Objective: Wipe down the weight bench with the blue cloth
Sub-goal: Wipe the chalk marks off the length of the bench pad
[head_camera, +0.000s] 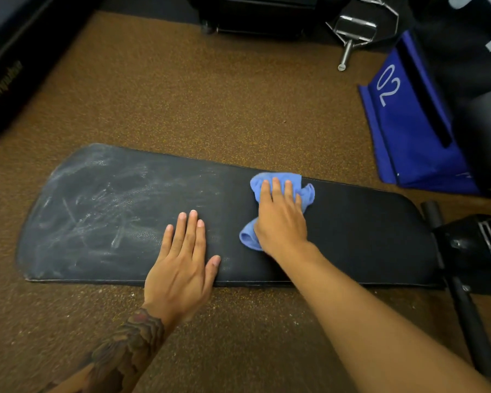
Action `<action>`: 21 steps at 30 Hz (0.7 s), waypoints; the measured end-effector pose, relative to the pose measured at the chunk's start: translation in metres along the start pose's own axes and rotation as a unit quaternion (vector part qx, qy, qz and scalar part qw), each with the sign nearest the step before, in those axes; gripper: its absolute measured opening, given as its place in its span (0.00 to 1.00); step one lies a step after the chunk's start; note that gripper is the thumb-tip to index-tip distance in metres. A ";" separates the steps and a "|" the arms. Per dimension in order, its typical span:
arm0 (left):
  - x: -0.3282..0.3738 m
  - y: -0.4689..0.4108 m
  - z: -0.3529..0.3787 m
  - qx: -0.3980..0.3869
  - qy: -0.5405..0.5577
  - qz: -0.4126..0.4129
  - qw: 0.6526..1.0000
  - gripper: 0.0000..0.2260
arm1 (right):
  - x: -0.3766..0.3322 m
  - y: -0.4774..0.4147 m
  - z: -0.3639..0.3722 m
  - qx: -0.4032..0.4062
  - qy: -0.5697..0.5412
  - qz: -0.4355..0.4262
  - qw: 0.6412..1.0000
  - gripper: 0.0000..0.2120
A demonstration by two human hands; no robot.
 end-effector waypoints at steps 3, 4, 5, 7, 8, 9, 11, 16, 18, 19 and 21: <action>0.001 0.000 0.000 0.003 -0.001 0.000 1.000 0.29 | -0.024 -0.035 -0.001 0.012 0.004 0.006 1.000 0.32; 0.000 0.000 0.001 0.003 -0.002 0.000 1.000 0.29 | -0.030 -0.040 -0.001 0.020 0.004 -0.007 1.000 0.32; 0.000 0.000 0.001 0.003 -0.003 -0.001 1.000 0.29 | -0.034 -0.041 -0.001 0.025 0.003 -0.023 0.999 0.32; 0.000 0.000 0.002 0.004 -0.002 -0.002 1.000 0.30 | -0.034 -0.031 0.000 0.026 -0.012 -0.064 0.998 0.30; 0.000 0.000 0.002 0.004 -0.001 -0.002 1.000 0.30 | -0.031 -0.020 0.002 0.019 -0.022 -0.091 0.995 0.29; -0.001 0.000 0.002 0.004 -0.002 -0.001 1.000 0.30 | -0.025 -0.007 0.004 0.007 -0.029 -0.120 0.992 0.29; -0.001 0.000 0.003 0.000 -0.006 -0.001 1.000 0.30 | -0.011 0.022 0.009 -0.009 -0.048 -0.162 0.986 0.29; -0.001 0.000 0.002 -0.004 -0.006 -0.001 1.000 0.30 | 0.022 0.036 0.010 -0.001 -0.074 -0.115 0.991 0.31; -0.001 0.000 0.001 -0.004 -0.006 0.000 1.000 0.30 | 0.018 0.021 0.006 0.014 -0.083 -0.083 0.993 0.32; -0.001 0.000 0.001 -0.003 -0.005 0.000 1.000 0.30 | 0.013 0.010 0.005 0.036 -0.083 -0.067 0.994 0.30; 0.000 0.000 0.000 0.000 -0.003 0.000 1.000 0.29 | -0.001 -0.015 0.004 0.066 -0.076 -0.033 0.994 0.26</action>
Point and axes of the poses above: each hand's wrist, its own y-axis away from the middle knuckle, its own z-axis out of the palm, x = y × z, the point moved 3 cm from there along -y, towards the middle knuckle, and after that the axes turned 12 degrees about z, right-handed, at the moved point
